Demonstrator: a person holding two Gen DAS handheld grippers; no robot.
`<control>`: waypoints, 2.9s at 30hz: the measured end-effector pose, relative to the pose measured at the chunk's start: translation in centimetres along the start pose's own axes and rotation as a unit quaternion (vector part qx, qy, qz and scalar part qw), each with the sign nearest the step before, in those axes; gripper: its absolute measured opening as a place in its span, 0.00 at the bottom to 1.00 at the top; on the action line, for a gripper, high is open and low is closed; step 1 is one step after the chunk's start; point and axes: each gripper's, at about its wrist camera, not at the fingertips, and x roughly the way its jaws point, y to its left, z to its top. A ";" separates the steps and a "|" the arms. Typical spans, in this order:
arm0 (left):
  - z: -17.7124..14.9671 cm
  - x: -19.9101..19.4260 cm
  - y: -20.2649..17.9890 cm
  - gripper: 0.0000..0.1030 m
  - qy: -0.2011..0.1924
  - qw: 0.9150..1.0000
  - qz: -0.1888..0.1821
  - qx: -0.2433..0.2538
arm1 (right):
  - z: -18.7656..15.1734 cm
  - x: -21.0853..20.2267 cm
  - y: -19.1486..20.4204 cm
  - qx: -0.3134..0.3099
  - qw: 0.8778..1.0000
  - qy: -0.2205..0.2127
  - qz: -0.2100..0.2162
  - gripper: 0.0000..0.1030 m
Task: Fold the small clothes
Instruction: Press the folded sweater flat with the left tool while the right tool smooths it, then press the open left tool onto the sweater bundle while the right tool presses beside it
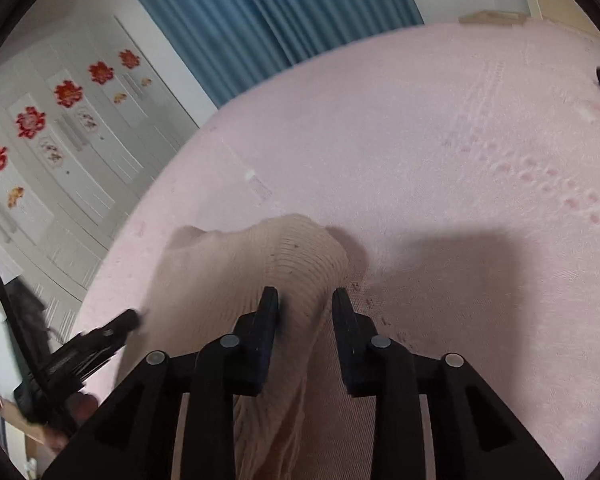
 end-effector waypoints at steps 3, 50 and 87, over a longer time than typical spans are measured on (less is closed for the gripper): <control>0.0 -0.2 -0.1 0.51 -0.007 1.000 0.008 0.003 | -1.1 -2.2 0.3 -0.027 1.000 0.000 -0.004 0.39; -5.7 -2.3 -3.8 0.59 0.002 0.987 0.032 0.160 | -5.7 -0.4 6.5 -0.174 0.983 0.036 -0.047 0.31; -2.6 -2.7 -5.5 0.56 -0.043 0.986 -0.005 0.163 | -3.2 -0.5 5.9 -0.174 0.983 -0.001 -0.062 0.30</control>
